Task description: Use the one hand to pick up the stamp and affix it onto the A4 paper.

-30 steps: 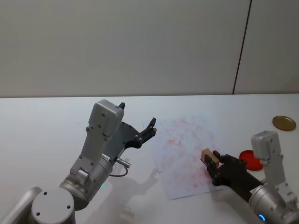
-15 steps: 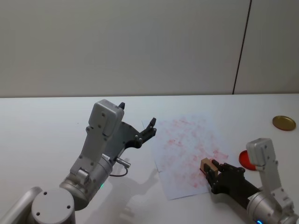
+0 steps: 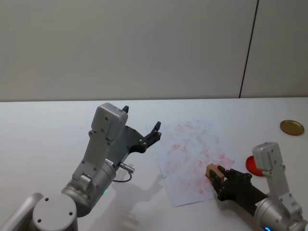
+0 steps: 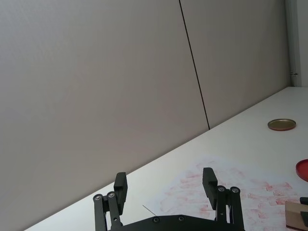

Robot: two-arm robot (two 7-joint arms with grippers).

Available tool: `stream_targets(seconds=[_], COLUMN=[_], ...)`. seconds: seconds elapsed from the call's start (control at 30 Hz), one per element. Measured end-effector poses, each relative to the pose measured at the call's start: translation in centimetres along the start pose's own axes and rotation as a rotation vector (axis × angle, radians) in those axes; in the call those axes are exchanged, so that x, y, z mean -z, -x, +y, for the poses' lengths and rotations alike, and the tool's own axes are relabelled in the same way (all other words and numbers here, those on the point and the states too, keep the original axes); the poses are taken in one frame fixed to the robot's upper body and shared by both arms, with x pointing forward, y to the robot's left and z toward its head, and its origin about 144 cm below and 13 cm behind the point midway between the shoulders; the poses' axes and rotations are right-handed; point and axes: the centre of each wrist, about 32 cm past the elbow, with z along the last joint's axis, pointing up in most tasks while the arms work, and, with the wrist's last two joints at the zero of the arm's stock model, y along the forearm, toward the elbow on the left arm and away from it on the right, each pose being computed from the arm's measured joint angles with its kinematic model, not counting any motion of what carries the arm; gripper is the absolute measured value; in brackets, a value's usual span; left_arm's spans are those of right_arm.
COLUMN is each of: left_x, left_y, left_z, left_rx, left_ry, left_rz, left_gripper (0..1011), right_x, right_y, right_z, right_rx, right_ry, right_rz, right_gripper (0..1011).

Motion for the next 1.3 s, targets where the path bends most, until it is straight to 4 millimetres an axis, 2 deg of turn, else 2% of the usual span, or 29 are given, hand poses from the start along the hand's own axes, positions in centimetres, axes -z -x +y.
stream_targets(seconds=[0.37,0.6,0.9,1.3], left_x=[0.0,0.0,0.0,0.0], left_y=[0.0,0.0,0.0,0.0], left_z=[0.0,0.0,0.0,0.0], left_rx=[0.000,0.000,0.000,0.000], left_ry=[0.000,0.000,0.000,0.000], left_rz=[0.000,0.000,0.000,0.000], left_gripper=[993,993,993,993], right_x=[-0.3,-1.4,-3.1,-3.2], right_y=[0.1,-0.1,-1.3,-3.3], right_z=[-0.2,-0.6,-1.6,-2.8], right_rx=[-0.007,0.005,0.057,0.126], right_ry=[0.000,-0.063,-0.145,-0.124], right_rz=[0.004,0.001,-0.024,-0.060], right_gripper=[219,219,219,219])
